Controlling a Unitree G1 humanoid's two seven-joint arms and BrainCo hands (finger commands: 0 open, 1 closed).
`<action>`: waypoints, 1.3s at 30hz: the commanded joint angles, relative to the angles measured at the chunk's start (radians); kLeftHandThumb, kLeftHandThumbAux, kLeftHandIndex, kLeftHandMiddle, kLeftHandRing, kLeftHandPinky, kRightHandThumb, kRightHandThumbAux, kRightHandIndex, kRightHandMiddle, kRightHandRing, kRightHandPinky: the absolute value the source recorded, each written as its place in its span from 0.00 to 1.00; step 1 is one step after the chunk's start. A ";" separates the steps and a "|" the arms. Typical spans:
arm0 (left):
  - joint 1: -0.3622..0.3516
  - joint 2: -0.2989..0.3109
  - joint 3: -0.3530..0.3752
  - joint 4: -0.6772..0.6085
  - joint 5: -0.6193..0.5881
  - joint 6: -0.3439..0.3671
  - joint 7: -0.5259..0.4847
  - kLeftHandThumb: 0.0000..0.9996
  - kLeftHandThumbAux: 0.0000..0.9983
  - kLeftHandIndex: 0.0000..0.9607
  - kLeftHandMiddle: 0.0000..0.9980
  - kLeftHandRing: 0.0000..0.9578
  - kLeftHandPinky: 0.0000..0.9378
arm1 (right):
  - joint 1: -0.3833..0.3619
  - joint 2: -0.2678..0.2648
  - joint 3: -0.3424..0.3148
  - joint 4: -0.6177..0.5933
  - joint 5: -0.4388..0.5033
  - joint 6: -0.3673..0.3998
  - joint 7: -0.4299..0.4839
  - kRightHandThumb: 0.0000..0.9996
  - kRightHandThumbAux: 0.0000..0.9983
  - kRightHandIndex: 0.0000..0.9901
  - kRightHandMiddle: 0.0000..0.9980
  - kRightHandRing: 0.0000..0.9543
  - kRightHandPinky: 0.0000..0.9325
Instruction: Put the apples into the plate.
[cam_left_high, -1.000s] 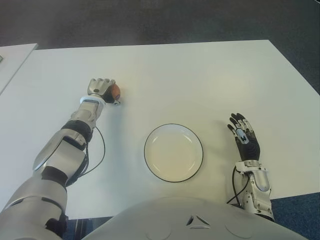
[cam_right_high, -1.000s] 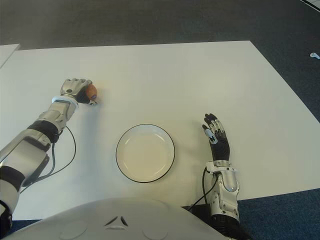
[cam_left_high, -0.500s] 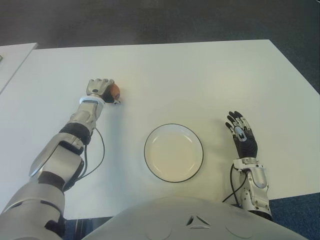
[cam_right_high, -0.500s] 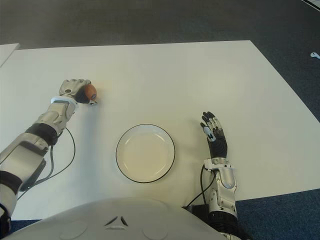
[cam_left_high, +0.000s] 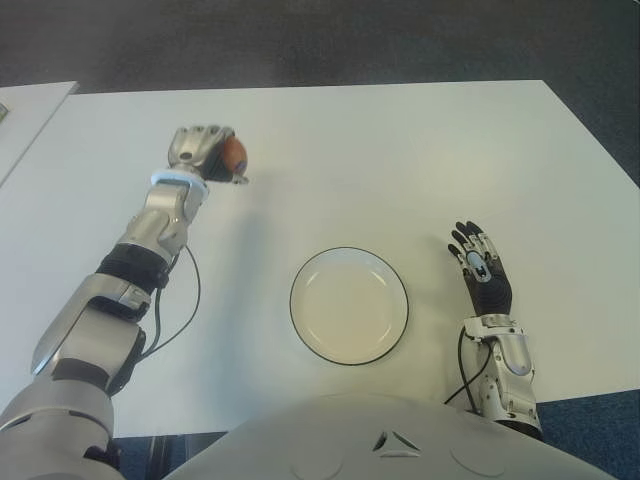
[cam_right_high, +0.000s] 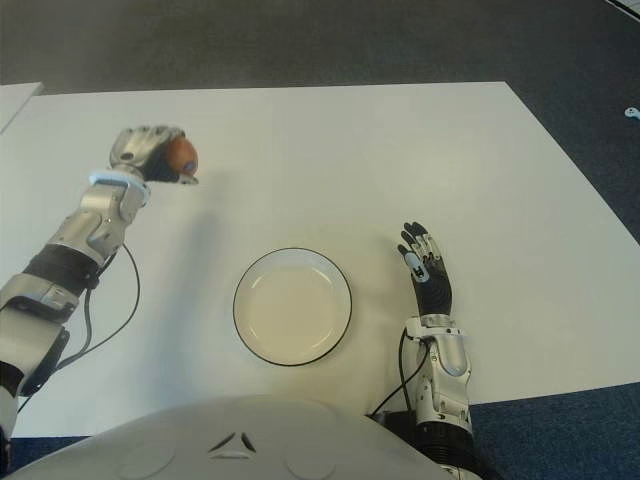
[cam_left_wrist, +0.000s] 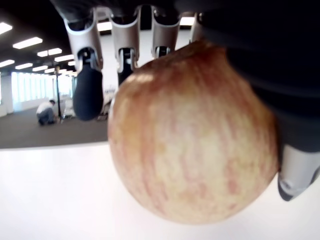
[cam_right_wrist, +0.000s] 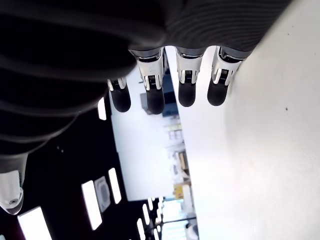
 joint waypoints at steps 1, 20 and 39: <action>0.042 0.023 0.075 -0.289 -0.008 0.040 -0.094 0.85 0.67 0.42 0.55 0.87 0.90 | 0.021 0.005 0.018 0.007 -0.010 0.035 0.003 0.27 0.49 0.11 0.13 0.07 0.06; 0.072 -0.032 0.152 -0.724 -0.003 0.079 -0.343 0.86 0.67 0.42 0.54 0.90 0.90 | 0.029 0.003 0.040 0.011 -0.041 0.026 -0.011 0.25 0.51 0.10 0.11 0.05 0.02; 0.082 -0.145 0.127 -0.704 -0.052 0.013 -0.418 0.86 0.66 0.42 0.54 0.88 0.89 | 0.020 0.020 0.058 0.031 -0.054 0.010 -0.026 0.25 0.50 0.09 0.11 0.04 0.01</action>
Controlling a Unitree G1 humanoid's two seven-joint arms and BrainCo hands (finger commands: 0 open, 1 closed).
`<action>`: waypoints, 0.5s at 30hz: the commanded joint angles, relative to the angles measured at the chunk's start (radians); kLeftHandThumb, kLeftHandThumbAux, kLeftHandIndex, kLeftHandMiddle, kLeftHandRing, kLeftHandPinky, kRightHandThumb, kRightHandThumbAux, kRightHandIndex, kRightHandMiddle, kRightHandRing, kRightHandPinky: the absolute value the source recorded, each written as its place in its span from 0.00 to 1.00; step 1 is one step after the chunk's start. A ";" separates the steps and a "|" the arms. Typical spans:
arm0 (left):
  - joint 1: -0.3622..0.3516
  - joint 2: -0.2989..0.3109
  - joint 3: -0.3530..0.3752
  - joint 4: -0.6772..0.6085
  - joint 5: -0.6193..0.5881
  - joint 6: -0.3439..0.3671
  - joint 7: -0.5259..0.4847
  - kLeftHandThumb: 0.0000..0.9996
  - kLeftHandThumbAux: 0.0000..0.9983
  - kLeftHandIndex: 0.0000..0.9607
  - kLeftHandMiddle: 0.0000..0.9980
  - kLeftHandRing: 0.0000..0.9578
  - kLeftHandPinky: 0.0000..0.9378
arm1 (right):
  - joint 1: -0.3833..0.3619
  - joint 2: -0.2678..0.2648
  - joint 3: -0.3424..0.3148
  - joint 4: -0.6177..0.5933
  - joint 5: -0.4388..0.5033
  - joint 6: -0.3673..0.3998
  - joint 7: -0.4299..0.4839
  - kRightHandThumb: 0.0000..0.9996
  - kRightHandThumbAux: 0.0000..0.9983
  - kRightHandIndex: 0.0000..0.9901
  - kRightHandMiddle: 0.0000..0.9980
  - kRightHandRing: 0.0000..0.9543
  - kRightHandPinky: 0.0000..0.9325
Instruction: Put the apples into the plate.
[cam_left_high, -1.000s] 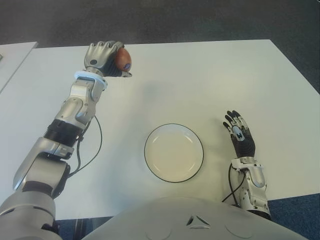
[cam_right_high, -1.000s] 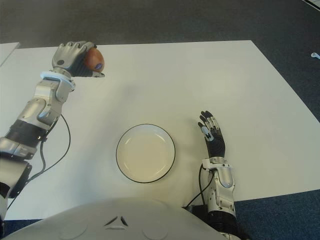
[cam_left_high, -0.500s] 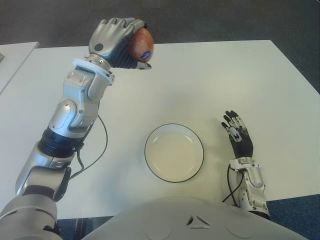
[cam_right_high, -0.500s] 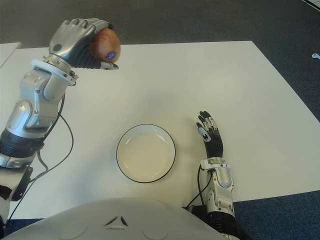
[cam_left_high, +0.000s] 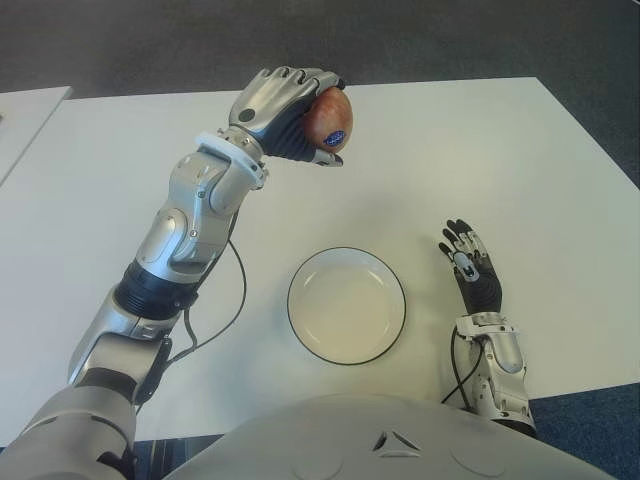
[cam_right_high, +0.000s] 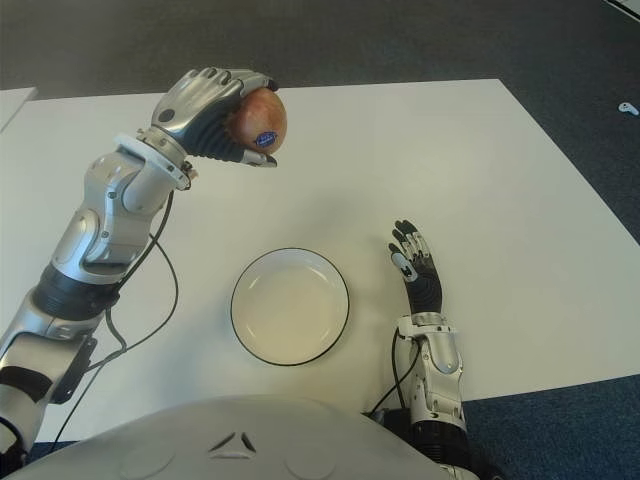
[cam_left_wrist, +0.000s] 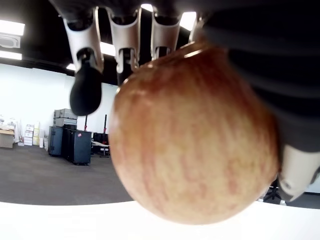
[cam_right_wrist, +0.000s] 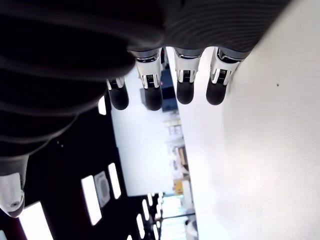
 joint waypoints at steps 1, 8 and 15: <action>0.019 0.007 0.024 0.016 -0.004 -0.008 -0.009 0.86 0.66 0.42 0.54 0.88 0.89 | 0.020 0.014 0.011 0.029 -0.018 0.015 -0.010 0.25 0.50 0.09 0.11 0.04 0.01; 0.025 0.008 0.035 0.020 -0.007 -0.022 -0.010 0.86 0.66 0.42 0.54 0.88 0.89 | 0.021 0.018 0.018 0.030 -0.023 0.010 -0.017 0.25 0.50 0.09 0.11 0.04 0.01; 0.030 0.009 0.044 0.020 -0.007 -0.031 -0.011 0.86 0.66 0.42 0.54 0.88 0.89 | 0.023 0.021 0.022 0.029 -0.027 0.008 -0.021 0.25 0.50 0.09 0.11 0.04 0.01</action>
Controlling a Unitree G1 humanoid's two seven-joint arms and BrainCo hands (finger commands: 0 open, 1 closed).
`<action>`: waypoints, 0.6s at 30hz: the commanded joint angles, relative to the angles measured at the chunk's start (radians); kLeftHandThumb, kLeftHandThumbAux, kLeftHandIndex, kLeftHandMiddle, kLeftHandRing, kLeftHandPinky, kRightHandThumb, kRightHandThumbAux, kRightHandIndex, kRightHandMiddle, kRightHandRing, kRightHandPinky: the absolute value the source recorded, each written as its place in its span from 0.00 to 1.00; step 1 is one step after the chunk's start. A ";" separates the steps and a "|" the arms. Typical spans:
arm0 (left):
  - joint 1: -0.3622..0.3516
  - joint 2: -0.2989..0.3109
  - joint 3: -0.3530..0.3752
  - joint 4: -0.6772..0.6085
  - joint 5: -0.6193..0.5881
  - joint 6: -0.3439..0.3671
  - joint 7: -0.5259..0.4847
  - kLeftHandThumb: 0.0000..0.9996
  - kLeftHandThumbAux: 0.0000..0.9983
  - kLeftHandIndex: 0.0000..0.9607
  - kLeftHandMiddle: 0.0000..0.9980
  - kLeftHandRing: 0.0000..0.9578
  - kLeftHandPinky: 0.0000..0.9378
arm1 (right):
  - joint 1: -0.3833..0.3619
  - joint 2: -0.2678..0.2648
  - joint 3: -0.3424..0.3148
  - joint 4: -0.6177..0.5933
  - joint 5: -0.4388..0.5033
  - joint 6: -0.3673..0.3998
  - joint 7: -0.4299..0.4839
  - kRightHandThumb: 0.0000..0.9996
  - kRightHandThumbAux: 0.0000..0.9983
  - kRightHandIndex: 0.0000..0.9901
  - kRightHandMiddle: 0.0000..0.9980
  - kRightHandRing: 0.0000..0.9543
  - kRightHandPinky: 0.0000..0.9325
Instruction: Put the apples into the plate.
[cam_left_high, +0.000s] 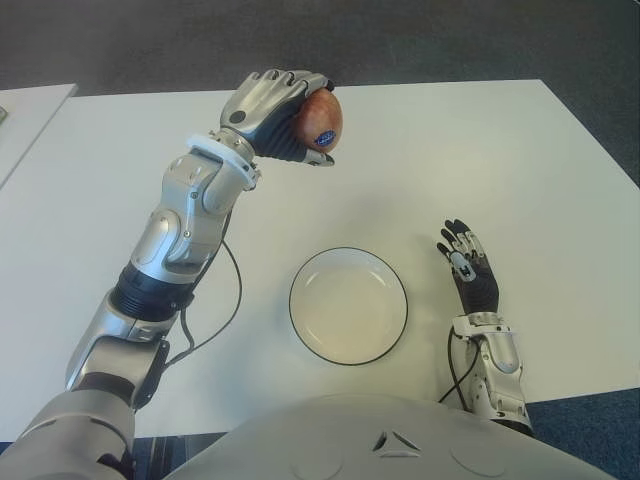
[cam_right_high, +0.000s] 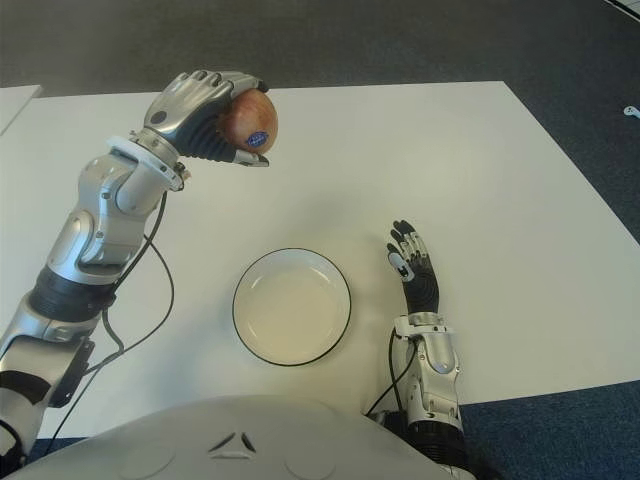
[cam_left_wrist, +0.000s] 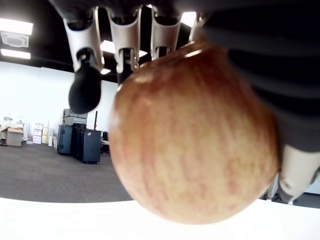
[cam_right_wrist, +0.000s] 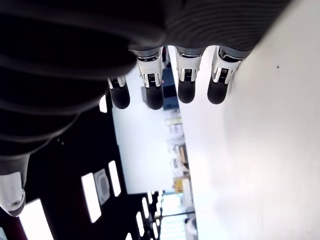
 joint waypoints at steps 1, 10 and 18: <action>0.006 0.004 0.016 0.003 -0.005 -0.008 -0.012 0.86 0.66 0.42 0.54 0.88 0.89 | 0.023 0.010 0.006 0.027 -0.010 0.018 -0.007 0.25 0.50 0.09 0.11 0.04 0.01; 0.008 0.002 0.023 0.000 -0.004 -0.012 -0.017 0.86 0.66 0.42 0.54 0.88 0.89 | 0.027 0.010 0.009 0.021 -0.010 0.018 -0.009 0.25 0.50 0.09 0.11 0.04 0.01; 0.345 0.000 -0.378 -0.223 0.252 -0.200 0.005 0.85 0.66 0.43 0.55 0.88 0.90 | 0.031 -0.002 0.007 0.023 -0.004 0.019 0.006 0.22 0.52 0.09 0.11 0.04 0.00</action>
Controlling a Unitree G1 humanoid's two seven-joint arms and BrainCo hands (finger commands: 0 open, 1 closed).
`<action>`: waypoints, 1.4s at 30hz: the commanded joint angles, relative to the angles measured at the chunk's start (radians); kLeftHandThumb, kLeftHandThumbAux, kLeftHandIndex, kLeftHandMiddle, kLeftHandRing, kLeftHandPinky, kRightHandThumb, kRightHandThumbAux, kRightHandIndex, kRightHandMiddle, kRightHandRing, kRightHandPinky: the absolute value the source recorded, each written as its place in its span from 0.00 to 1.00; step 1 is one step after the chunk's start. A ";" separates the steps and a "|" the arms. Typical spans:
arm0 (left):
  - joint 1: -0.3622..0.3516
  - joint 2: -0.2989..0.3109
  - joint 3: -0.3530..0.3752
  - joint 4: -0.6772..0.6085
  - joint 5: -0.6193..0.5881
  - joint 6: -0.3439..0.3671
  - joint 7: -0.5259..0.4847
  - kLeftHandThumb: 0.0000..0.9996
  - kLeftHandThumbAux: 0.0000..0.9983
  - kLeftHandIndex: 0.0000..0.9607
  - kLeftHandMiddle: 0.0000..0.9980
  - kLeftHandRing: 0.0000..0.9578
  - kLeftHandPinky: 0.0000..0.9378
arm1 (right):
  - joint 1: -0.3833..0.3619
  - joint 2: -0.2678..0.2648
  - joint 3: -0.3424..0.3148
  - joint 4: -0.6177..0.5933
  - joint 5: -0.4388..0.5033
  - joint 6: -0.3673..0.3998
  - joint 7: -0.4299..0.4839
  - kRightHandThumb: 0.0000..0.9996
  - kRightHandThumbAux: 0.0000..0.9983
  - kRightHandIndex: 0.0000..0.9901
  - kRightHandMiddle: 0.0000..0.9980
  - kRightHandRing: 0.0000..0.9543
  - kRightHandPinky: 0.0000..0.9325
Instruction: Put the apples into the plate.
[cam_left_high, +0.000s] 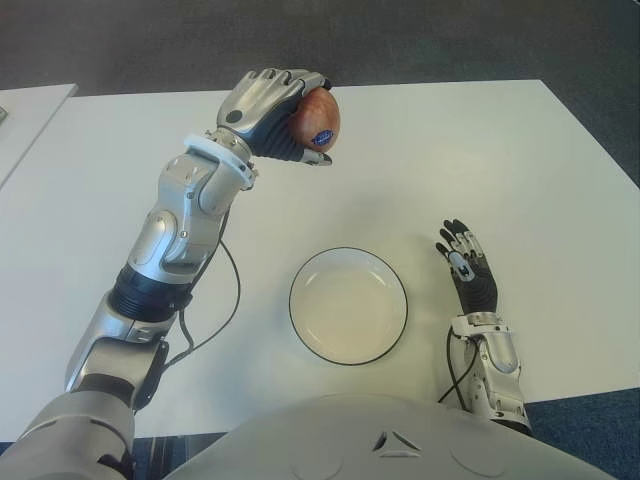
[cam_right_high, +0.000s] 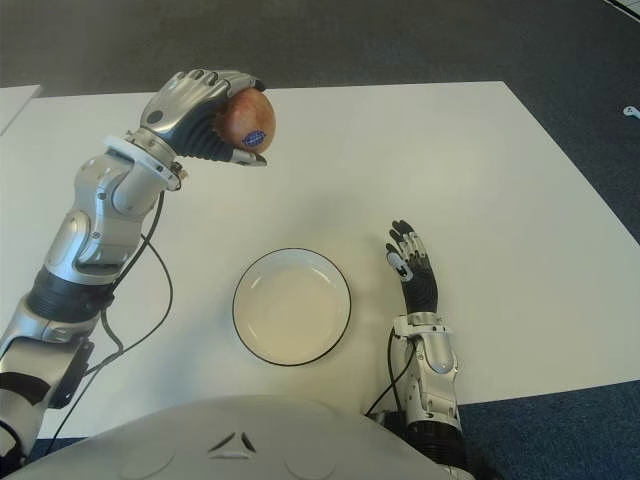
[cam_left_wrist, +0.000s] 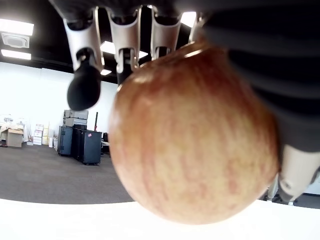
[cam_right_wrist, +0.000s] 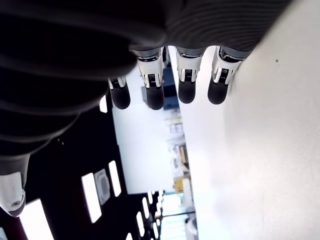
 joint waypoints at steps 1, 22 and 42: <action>0.345 0.000 -0.410 -0.231 0.238 -0.207 -0.006 0.85 0.66 0.42 0.55 0.88 0.90 | 0.027 -0.004 0.003 0.026 -0.001 0.026 0.012 0.21 0.52 0.09 0.11 0.04 0.00; 0.466 -0.027 -0.416 -0.282 0.334 -0.367 -0.026 0.73 0.70 0.46 0.87 0.92 0.93 | 0.002 -0.005 -0.009 0.069 -0.005 -0.010 0.011 0.20 0.53 0.11 0.13 0.06 0.04; 0.492 -0.083 -0.350 -0.290 0.330 -0.376 -0.045 0.72 0.70 0.46 0.86 0.91 0.93 | 0.009 -0.021 0.002 0.075 -0.015 -0.009 0.013 0.17 0.59 0.08 0.11 0.06 0.01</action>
